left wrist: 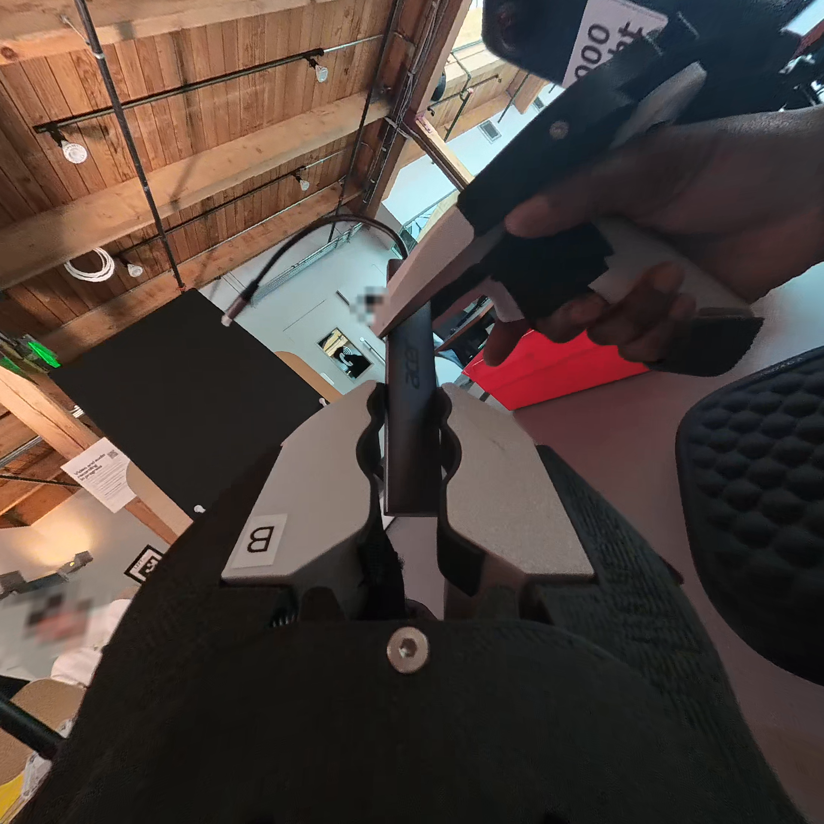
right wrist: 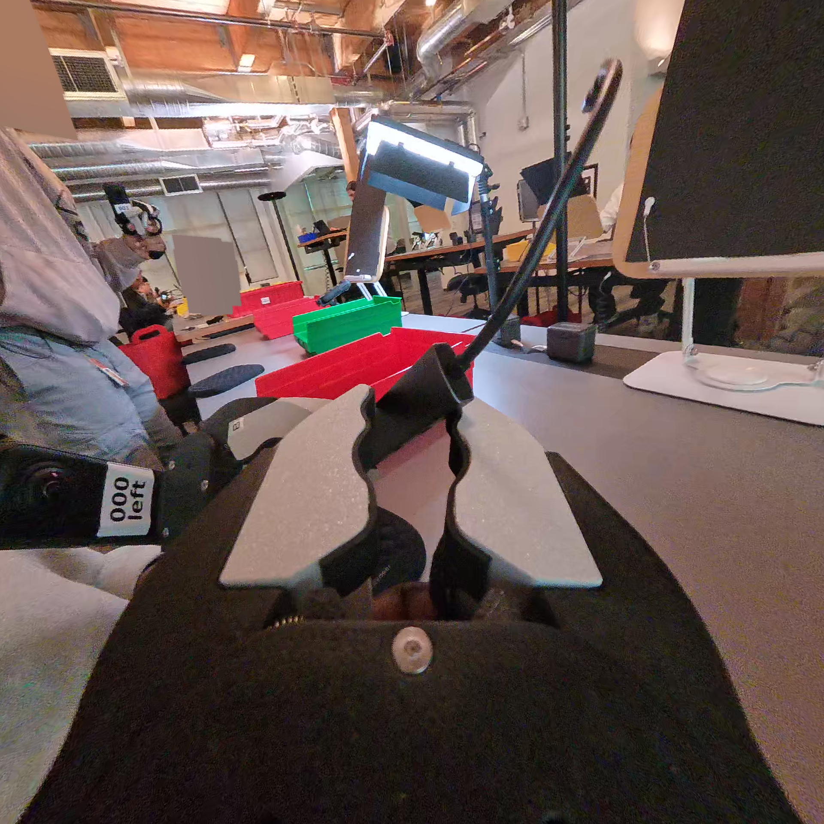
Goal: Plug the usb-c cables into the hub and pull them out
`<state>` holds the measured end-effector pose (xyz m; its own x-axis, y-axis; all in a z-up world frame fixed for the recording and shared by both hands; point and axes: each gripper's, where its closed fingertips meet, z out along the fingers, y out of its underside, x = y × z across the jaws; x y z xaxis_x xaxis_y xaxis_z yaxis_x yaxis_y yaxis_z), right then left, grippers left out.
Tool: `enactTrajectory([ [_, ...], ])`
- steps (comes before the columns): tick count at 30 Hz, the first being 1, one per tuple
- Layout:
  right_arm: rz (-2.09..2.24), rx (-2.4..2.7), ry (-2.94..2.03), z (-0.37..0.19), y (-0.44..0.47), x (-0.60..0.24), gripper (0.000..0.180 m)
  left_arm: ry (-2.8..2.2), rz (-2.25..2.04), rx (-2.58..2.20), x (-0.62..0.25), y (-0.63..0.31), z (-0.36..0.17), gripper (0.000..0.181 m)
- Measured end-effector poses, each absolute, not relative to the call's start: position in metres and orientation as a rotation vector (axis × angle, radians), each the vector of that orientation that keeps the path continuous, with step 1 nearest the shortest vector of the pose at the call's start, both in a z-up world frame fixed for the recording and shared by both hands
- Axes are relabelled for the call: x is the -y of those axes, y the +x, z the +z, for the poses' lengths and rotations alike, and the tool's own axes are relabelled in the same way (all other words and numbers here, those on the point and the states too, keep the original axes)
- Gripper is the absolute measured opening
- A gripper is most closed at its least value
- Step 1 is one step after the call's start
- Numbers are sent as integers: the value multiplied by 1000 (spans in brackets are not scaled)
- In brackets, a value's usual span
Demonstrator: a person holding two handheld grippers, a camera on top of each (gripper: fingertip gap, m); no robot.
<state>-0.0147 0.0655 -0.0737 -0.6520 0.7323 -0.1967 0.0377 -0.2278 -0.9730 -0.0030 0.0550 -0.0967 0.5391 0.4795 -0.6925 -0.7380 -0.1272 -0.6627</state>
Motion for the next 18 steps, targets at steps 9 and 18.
enactTrajectory([
  [9,1854,1509,-824,-26,-17,-101,9,-1369,940,-168,-50,-18,-103,35],
  [18,865,1632,-767,-14,-107,-303,9,-1281,636,82,-30,-41,-95,36],
])
